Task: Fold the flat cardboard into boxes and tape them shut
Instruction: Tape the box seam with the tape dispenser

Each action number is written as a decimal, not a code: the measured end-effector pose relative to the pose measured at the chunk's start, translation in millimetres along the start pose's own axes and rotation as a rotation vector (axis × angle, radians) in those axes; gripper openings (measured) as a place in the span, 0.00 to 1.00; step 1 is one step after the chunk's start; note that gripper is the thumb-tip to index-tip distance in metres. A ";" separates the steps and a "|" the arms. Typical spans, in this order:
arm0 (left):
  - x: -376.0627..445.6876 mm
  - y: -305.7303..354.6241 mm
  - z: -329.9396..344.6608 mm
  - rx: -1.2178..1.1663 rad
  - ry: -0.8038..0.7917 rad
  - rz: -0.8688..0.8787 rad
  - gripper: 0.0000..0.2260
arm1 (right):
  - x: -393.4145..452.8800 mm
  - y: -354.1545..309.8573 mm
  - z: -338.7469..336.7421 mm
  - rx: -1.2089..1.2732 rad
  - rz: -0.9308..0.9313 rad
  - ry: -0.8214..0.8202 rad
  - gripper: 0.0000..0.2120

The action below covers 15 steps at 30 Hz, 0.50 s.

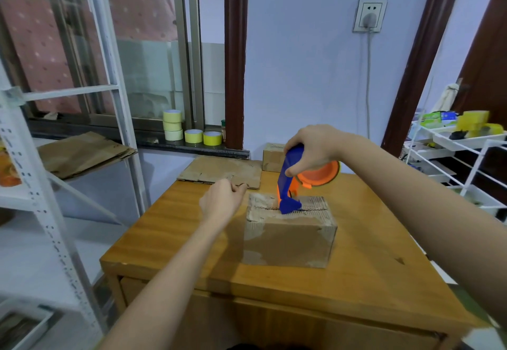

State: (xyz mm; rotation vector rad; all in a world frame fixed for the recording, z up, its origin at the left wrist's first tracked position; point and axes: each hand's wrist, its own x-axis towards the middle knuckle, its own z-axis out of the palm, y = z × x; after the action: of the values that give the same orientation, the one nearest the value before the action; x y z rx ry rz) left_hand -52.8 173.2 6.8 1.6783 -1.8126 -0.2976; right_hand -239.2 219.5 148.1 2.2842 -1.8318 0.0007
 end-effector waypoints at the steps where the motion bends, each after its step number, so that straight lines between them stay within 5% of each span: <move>1: -0.2 -2.6 2.6 0.015 -0.002 -0.002 0.18 | 1.3 -3.4 -1.6 -0.025 -0.011 -0.001 0.23; 8: -16.9 -19.3 31.5 -0.096 -0.055 -0.087 0.19 | 5.6 -15.2 -6.1 -0.094 -0.048 -0.015 0.24; 13: -17.7 -15.8 49.9 -0.566 -0.167 -0.248 0.16 | 3.4 -13.1 -3.3 -0.071 -0.036 0.002 0.23; 15: -17.8 -16.5 54.5 -0.584 -0.176 -0.265 0.15 | 2.1 -10.7 -1.0 -0.050 -0.038 0.013 0.23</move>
State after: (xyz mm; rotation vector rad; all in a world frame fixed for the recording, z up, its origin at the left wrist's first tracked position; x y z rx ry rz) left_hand -71.9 173.7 -49.8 1.4888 -1.4201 -1.0102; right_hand -228.3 219.9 147.5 2.2795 -1.7612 -0.0355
